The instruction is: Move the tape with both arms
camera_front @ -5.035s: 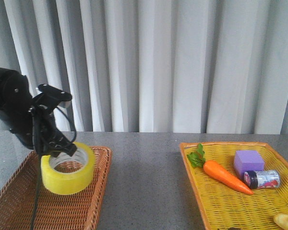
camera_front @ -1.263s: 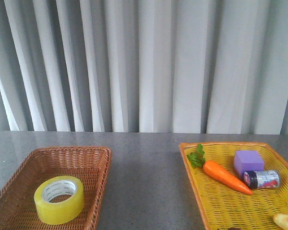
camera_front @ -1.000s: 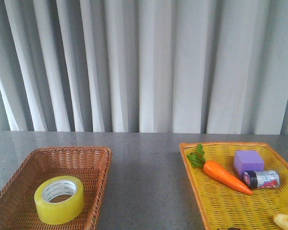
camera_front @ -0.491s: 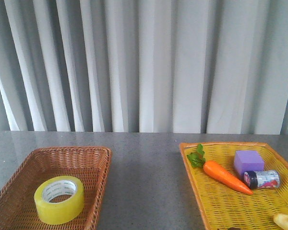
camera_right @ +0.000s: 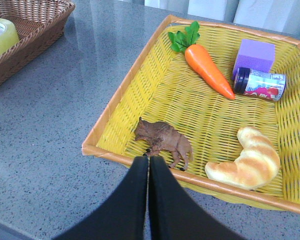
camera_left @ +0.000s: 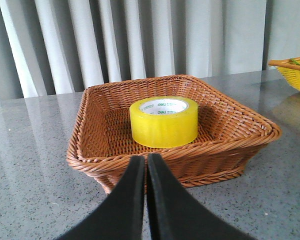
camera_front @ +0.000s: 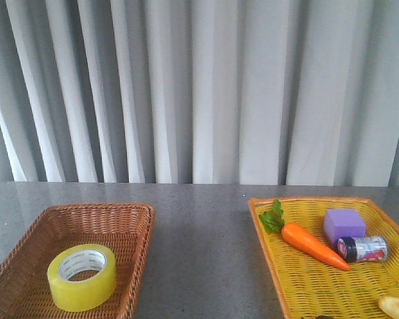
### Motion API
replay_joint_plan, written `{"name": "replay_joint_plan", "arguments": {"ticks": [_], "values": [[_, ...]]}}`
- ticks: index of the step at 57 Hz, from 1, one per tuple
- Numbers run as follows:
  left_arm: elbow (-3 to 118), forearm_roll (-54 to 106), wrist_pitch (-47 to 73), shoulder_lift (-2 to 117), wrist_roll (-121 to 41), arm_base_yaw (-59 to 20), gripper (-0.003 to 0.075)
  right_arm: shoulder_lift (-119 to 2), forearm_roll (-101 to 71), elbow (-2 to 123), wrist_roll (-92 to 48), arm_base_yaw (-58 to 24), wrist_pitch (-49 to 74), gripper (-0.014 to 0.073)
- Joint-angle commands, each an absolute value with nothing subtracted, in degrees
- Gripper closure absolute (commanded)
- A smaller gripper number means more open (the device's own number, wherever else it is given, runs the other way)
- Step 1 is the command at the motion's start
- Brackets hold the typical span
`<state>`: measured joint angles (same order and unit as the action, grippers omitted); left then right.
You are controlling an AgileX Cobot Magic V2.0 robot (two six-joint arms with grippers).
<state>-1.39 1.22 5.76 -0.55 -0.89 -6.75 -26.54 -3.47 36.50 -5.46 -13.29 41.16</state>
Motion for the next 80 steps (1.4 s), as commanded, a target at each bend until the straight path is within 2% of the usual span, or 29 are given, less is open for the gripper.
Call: {"name": "replay_joint_plan", "arguments": {"ticks": [1,21,27,41,50,59,80], "values": [[-1.0,1.8,1.1,-1.5,-0.3,-6.9,0.0727,-26.9,-3.5,38.0,-5.7,-12.9,37.4,0.0601],[-1.0,1.8,1.1,-1.5,-0.3,-6.9,0.0727,-26.9,-3.5,38.0,-5.7,-12.9,37.4,0.0601],[-1.0,1.8,1.1,-1.5,-0.3,-6.9,0.0727,-24.4,0.0,35.5,-6.5,-12.4,33.5,0.0601],[-1.0,1.8,1.1,-1.5,-0.3,-6.9,0.0727,-10.0,-0.7,16.1,-6.3,-2.9,12.8,0.0601],[-1.0,1.8,1.1,-1.5,-0.3,-6.9,0.0727,-1.2,-2.9,5.6,-5.5,1.0,5.3,0.0601],[-1.0,1.8,1.1,-1.5,-0.3,-6.9,0.0727,1.2,-4.3,-1.8,-5.5,1.8,-1.8,0.0601],[-1.0,1.8,1.1,-1.5,-0.3,-6.9,0.0727,1.1,-3.3,-1.7,-6.0,1.7,-0.5,0.0601]]}}
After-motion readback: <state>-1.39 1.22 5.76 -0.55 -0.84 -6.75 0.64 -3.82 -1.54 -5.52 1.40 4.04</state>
